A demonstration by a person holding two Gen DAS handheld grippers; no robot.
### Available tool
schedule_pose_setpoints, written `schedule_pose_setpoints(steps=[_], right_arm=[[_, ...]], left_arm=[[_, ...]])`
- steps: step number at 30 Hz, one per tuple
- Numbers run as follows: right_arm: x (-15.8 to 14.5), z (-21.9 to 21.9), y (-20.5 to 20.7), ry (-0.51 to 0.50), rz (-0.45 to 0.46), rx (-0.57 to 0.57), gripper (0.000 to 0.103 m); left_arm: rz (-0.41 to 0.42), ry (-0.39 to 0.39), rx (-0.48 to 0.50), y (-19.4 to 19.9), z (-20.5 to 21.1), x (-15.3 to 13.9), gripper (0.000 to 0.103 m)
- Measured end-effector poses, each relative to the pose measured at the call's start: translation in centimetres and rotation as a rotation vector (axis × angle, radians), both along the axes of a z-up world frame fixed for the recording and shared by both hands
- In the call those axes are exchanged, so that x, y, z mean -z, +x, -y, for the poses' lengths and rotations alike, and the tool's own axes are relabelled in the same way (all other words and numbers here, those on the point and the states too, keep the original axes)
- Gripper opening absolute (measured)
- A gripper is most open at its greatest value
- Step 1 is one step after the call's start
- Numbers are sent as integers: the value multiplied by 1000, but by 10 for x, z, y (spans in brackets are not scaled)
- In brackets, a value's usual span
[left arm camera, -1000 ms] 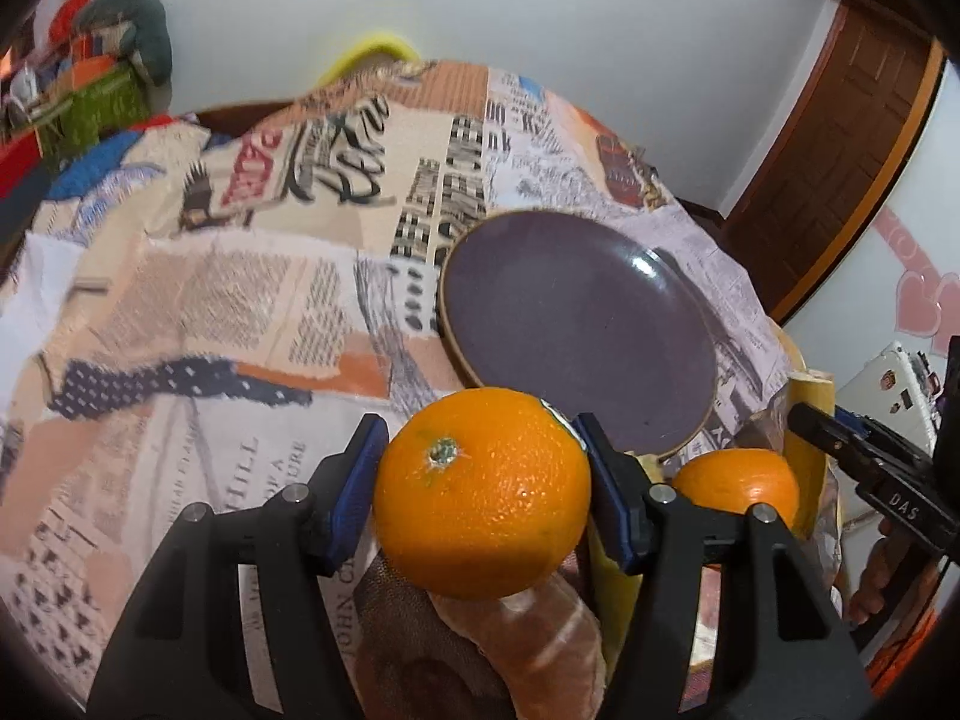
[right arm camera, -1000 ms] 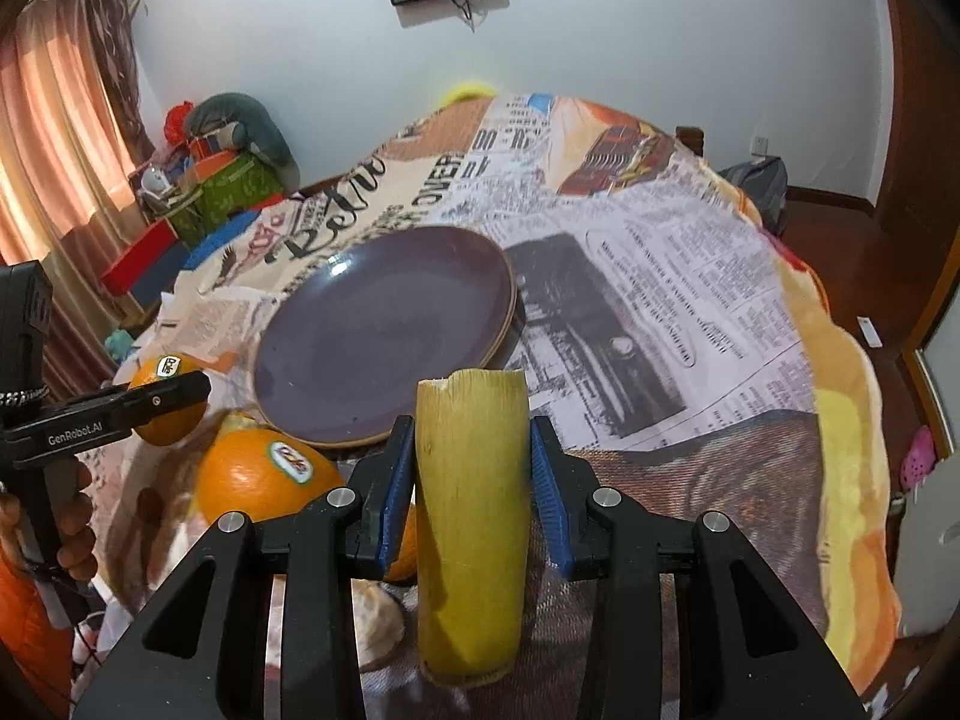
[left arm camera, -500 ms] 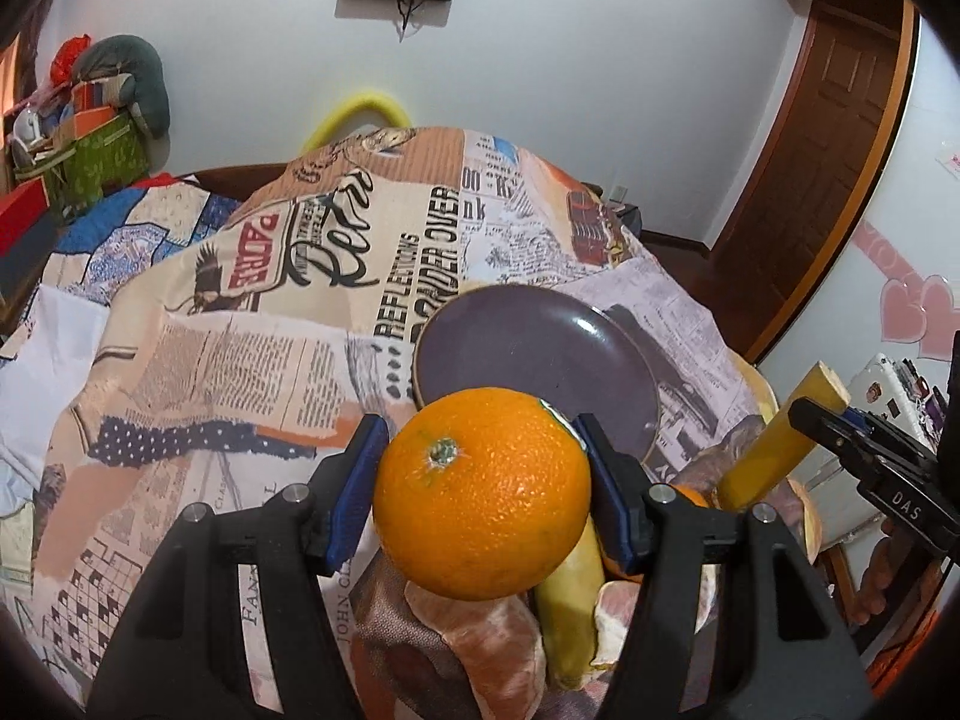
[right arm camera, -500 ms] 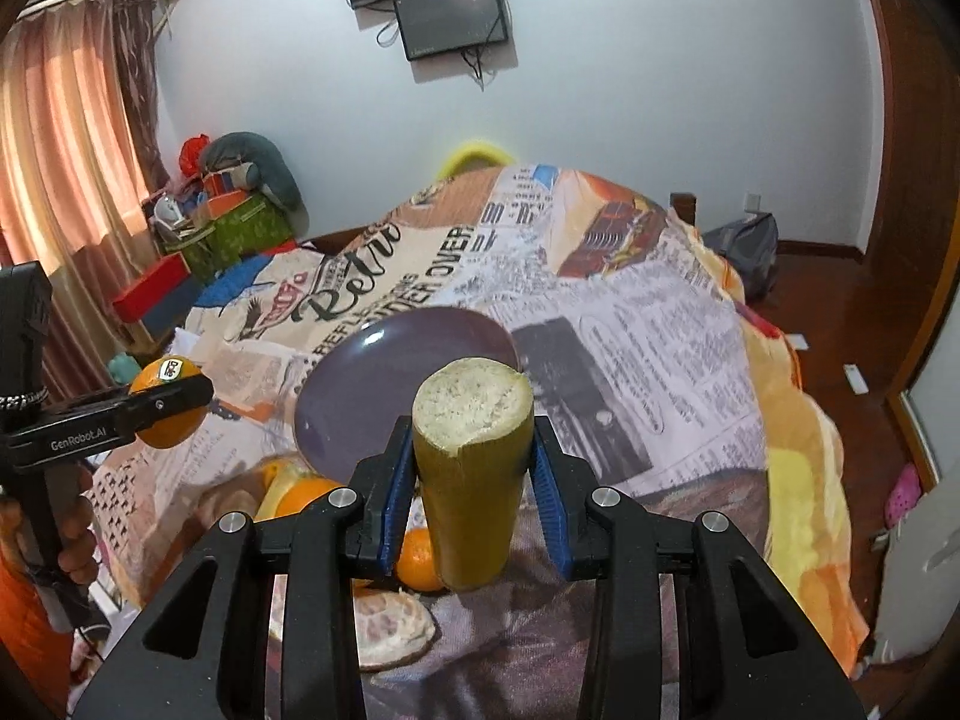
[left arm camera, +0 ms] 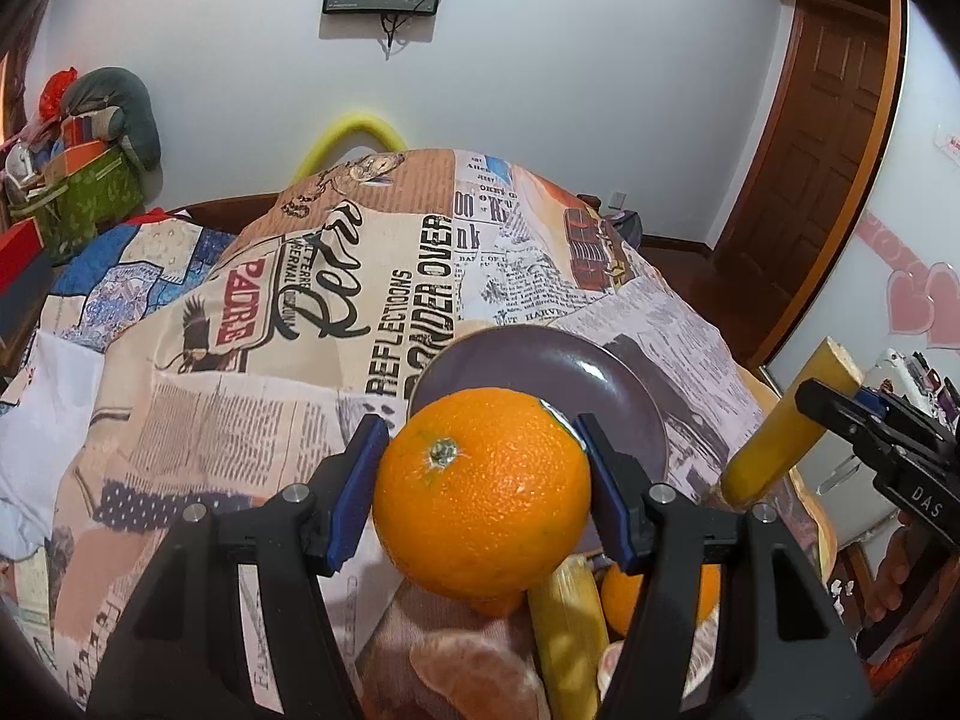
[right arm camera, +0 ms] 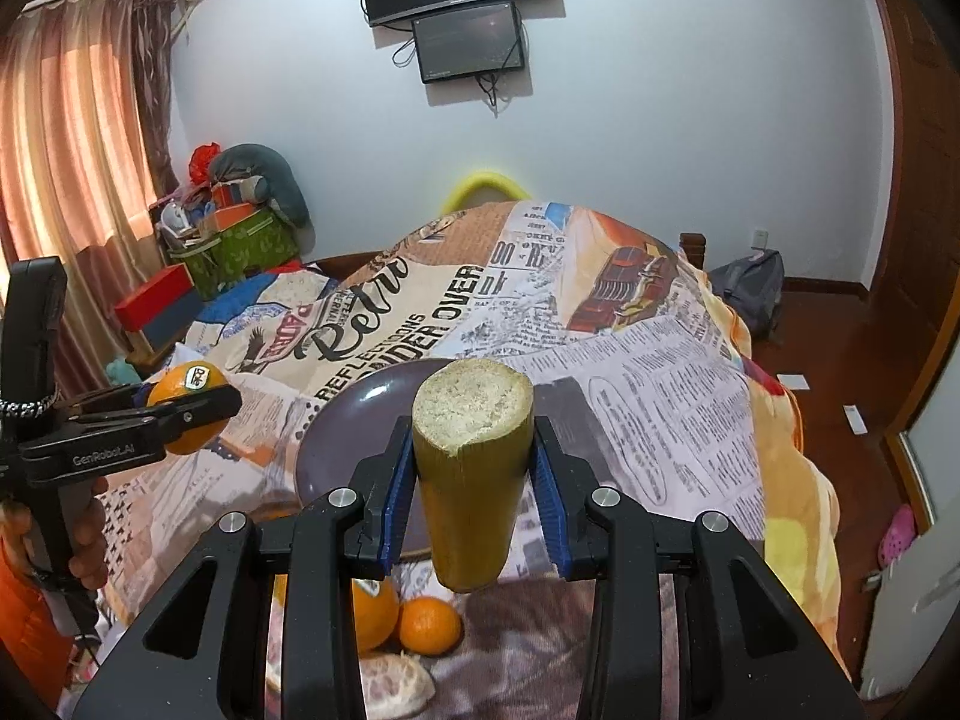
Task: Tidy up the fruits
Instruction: 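Set the yellow cylinder on the purple plate with the right tool while the left places the orange there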
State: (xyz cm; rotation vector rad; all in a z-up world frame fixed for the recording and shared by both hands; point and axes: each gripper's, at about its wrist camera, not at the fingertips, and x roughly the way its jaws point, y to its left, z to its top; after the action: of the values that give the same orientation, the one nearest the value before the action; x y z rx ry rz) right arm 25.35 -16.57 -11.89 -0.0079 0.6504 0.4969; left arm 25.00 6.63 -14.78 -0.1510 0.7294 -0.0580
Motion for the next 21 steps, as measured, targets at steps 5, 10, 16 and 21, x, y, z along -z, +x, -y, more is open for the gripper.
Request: schedule_pose_setpoints(steps=[5,10,16,21], right_arm=[[4,-7,13,-9,-2,-9,34],[12,-15,29,-21,-15,-22,34],[24,-23,46,-38,-46,-41,34],[35,-34,63,-44,-83,-66,34]], left_arm=[[0,14,5,18,-1,3,62],[-10,34,4,38,-6,11,62],[-42,40,12,60,-8,25,62],[-69,53,39,79,-4,36,62]])
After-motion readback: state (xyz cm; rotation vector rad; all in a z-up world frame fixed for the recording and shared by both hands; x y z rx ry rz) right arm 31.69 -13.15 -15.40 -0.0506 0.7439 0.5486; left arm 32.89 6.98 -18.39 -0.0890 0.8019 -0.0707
